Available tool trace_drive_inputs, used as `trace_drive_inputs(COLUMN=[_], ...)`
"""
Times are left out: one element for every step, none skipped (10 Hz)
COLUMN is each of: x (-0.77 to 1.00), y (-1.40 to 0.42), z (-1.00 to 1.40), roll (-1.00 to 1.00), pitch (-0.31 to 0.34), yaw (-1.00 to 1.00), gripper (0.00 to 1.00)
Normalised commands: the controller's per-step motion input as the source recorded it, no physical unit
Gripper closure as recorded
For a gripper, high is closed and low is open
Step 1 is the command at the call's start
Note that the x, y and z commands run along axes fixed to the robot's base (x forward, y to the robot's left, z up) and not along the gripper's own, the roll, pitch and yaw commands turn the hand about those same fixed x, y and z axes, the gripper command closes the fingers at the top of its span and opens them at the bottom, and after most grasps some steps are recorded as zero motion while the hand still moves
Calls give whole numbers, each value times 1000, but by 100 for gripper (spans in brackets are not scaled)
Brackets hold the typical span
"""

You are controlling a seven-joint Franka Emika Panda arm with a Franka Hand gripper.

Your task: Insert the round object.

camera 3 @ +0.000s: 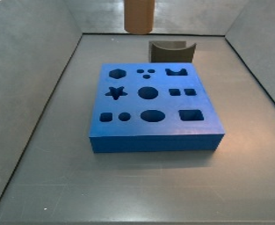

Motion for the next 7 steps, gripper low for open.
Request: trace_drive_inputs(x=[0, 20, 123, 203, 294, 300, 269], y=[160, 151, 137, 117, 54, 14, 0], z=[-814, -837, -834, -823, -851, -860, -729], roll=[104, 111, 111, 97, 96, 110, 101], pitch=[-156, -133, -130, -133, -116, -106, -70], yaw=[-149, -151, -120, -109, -126, -149, -146], gripper=[100, 100, 100, 100, 100, 100, 100])
